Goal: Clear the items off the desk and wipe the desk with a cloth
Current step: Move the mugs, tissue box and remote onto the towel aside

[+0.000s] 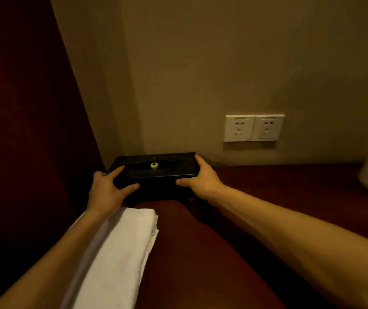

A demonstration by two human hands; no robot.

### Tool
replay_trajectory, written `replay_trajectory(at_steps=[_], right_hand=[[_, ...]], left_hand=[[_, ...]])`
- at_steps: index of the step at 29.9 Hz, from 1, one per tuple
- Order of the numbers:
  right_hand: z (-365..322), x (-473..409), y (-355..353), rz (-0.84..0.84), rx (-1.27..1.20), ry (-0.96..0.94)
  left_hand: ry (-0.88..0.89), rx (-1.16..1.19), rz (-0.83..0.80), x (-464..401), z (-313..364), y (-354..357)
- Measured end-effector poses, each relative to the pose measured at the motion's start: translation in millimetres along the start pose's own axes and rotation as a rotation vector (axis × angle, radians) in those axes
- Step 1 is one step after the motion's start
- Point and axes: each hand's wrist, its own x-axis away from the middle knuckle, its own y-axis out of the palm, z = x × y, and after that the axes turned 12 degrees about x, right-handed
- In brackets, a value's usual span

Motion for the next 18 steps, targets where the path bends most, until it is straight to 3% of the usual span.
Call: replay_trajectory(at_steps=[5,18], right_hand=[[30.6,42.2,-62.0,0.072,-0.031,0.082],[135.6,180.9,-281.9,0.452,0.028,0.152]], left_hand=[[0.136,-0.011,-0.090,22.5,56.1,33.3],[0.421,0.136,-0.377,103.9,264.4,168.8]])
